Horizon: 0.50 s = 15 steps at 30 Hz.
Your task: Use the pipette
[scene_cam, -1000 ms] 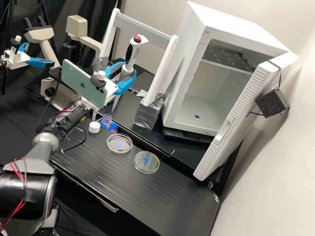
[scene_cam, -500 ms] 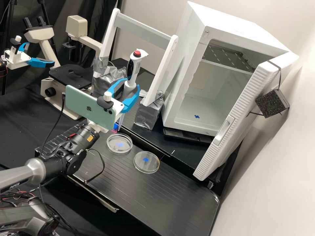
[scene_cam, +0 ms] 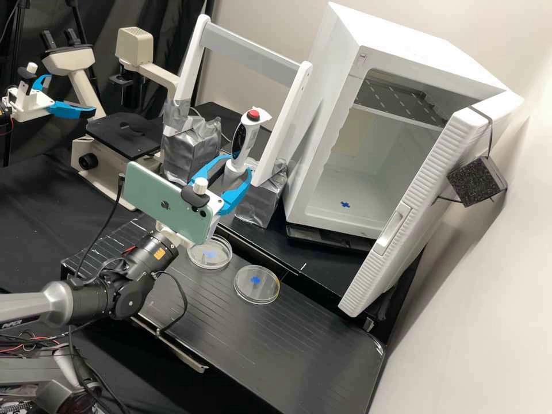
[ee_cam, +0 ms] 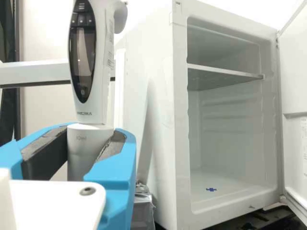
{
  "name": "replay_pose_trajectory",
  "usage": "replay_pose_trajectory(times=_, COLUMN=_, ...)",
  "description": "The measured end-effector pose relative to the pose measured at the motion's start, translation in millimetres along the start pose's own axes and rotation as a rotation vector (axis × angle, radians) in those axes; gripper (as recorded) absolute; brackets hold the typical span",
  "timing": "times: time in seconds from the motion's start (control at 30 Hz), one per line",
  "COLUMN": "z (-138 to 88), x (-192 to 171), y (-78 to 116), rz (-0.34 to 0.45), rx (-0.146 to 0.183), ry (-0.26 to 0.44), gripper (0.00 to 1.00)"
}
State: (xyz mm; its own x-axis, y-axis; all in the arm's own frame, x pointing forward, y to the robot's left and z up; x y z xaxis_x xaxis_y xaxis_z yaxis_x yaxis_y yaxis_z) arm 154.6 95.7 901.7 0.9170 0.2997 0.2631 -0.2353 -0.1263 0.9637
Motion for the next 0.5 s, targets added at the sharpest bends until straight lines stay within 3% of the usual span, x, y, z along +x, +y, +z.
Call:
replay_pose_trajectory(times=0.2, z=-3.9, x=-3.1, y=3.7, rz=0.020, rx=-0.008, ry=0.015, gripper=0.00)
replay_pose_trajectory(times=0.5, z=-5.4, x=-5.6, y=10.6, rz=0.052, rx=0.022, ry=0.019, gripper=0.00)
